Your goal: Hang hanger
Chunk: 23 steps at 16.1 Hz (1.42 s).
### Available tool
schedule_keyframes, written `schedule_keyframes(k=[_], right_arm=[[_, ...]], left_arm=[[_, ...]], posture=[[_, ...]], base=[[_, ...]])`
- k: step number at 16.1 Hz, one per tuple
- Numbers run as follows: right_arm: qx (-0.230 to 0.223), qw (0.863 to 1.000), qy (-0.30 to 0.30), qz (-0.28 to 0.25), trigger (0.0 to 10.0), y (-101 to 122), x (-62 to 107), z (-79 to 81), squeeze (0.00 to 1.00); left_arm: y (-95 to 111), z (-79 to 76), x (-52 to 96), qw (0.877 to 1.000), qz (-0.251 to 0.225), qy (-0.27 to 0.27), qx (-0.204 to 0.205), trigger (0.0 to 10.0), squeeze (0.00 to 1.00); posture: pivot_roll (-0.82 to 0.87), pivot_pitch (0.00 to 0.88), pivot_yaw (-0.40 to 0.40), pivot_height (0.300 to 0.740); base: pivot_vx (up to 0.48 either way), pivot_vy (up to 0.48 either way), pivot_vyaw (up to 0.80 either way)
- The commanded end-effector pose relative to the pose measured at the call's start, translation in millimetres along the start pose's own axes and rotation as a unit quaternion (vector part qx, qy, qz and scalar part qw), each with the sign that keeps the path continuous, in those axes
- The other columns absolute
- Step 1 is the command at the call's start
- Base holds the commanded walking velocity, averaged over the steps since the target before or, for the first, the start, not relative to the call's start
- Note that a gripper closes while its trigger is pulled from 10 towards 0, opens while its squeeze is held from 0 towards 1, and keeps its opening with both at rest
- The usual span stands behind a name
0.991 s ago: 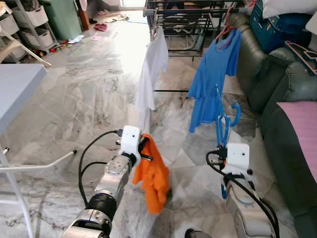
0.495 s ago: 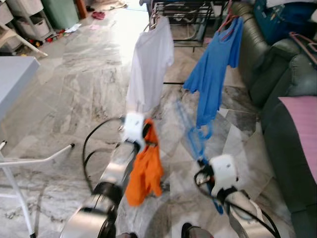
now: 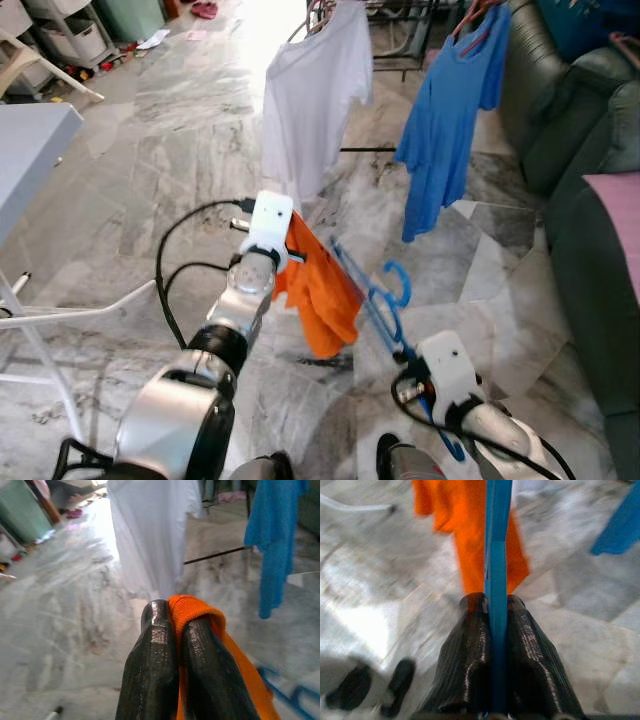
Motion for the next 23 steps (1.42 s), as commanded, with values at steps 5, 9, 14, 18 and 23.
schedule_keyframes(k=[5,9,14,18,23], right_arm=[[0.012,0.994,0.109,-0.002,10.0,7,16.1,7.6,0.00],[0.009,0.990,0.143,-0.022,10.0,18,9.0,14.3,0.00],[0.007,0.990,0.138,-0.030,10.0,24,-5.2,13.1,0.00],[0.009,0.993,0.113,-0.028,10.0,24,-7.0,1.6,0.00],[0.012,0.992,0.123,-0.010,10.0,14,8.0,-9.7,0.00]], left_arm=[[2,9.5,-3.3,0.998,0.002,0.039,-0.045,10.0,0.00],[0,-2.0,-1.8,0.999,-0.001,0.009,-0.043,10.0,0.00],[5,-14.7,-1.0,0.999,-0.018,-0.022,-0.028,10.0,0.00],[4,-2.0,-0.8,0.999,-0.018,-0.010,-0.035,10.0,0.00],[3,5.4,-1.0,0.999,-0.013,-0.010,-0.032,10.0,0.00]], posture=[[-0.19,0.242,0.117,0.740],[-0.17,0.235,0.111,0.740],[-0.16,0.232,0.104,0.740],[-0.15,0.229,0.104,0.740],[-0.16,0.229,0.108,0.740]], base=[[0.000,0.000,0.00],[0.000,0.000,0.00],[0.000,0.000,0.00],[0.000,0.000,0.00],[0.000,0.000,0.00]])
Point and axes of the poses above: a point about 5 cm out from each wrist's last joint towards the gripper, its own x axis pointing back from the gripper into the wrist, its own y axis along the axis of the wrist's last joint, z = x × y, the point moved 2 cm from there along -x, pointing out of the wrist towards the gripper, and after that the axes turned 10 degrees about x, right-handed, at the moved point
